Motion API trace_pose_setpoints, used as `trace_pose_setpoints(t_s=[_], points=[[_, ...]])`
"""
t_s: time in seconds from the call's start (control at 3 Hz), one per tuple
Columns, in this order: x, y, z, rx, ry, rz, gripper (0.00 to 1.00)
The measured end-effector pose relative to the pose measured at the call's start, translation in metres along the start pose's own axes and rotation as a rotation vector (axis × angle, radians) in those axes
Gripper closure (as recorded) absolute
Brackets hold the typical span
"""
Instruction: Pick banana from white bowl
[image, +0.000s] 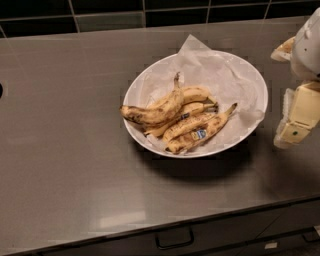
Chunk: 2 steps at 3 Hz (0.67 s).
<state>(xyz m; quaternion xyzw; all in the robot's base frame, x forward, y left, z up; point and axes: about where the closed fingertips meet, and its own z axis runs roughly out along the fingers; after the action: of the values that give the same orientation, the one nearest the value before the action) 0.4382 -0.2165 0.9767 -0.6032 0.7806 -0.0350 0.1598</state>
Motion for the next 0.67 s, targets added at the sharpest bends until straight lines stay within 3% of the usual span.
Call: trace_pose_setpoints(t_s=[0.33,0.67], points=[[0.000,0.000,0.000,0.000,0.000,0.000,0.00],[-0.035,-0.002,0.013,-0.028,-0.001,-0.099,0.00]])
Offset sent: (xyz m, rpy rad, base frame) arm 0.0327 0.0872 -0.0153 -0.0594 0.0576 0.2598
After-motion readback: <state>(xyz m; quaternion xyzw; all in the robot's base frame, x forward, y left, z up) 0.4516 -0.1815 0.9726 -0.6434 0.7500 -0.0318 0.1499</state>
